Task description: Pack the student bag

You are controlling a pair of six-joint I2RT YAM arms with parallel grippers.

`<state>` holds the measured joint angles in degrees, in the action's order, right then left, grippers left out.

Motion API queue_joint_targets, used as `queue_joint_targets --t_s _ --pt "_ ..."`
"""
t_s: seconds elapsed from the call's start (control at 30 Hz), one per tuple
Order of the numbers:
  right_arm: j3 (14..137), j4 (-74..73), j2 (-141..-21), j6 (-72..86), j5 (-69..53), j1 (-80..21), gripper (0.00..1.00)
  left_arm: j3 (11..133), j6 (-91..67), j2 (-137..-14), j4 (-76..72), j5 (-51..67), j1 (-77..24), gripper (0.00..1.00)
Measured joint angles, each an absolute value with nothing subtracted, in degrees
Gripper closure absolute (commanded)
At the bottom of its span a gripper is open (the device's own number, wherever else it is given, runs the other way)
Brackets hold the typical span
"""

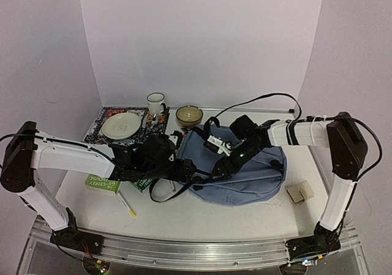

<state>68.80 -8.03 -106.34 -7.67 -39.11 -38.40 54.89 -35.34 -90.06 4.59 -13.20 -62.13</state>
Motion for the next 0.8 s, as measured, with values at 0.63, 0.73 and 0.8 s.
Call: queue_joint_targets --t_s 0.63,0.73,0.8 --pt "52.4 -10.5 -89.3 0.5 -30.7 -45.0 0.4 62.1 -33.9 -97.3 5.7 -3.1 -62.2 0.33" --pt "51.5 -10.5 -84.9 4.5 -25.0 -45.0 0.34 63.3 -33.4 -100.1 5.6 -0.9 -63.0 0.37" --pt "51.8 -10.0 -81.2 7.3 -20.5 -45.0 0.31 64.5 -33.0 -102.3 5.4 0.1 -64.2 0.4"
